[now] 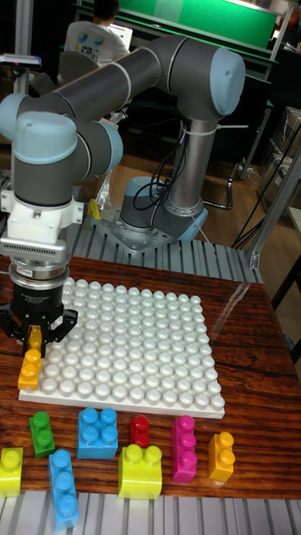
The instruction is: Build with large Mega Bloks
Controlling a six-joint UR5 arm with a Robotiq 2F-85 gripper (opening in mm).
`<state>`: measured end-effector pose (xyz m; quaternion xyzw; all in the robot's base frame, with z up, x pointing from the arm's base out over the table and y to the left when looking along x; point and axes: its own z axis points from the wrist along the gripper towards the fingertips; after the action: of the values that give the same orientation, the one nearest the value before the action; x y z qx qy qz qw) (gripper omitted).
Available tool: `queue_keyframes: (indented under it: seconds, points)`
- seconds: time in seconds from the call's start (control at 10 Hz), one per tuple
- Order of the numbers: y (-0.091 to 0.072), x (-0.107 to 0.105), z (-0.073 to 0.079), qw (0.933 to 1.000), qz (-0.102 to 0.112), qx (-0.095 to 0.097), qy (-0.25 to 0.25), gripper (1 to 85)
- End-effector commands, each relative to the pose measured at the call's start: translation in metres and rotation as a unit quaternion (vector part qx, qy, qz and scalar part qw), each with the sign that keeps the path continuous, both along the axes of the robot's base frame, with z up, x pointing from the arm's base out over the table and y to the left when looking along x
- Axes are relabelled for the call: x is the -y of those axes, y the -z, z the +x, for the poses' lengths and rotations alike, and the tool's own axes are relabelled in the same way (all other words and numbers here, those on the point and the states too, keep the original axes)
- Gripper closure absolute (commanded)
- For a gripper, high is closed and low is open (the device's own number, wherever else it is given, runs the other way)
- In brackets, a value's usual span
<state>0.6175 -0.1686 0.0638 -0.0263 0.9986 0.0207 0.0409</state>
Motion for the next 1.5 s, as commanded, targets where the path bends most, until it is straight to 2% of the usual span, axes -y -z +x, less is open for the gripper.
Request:
queue_keyframes:
  seconds: [0.0,0.8,1.4]
  points:
    - [0.002,0.002,-0.002,1.0000,0.001,0.000,0.006,84.7]
    - [0.003,-0.003,-0.002,0.9999,-0.002,-0.002,0.012,84.7]
    - [0.012,-0.007,-0.002,0.9999,-0.003,0.004,0.013,84.7]
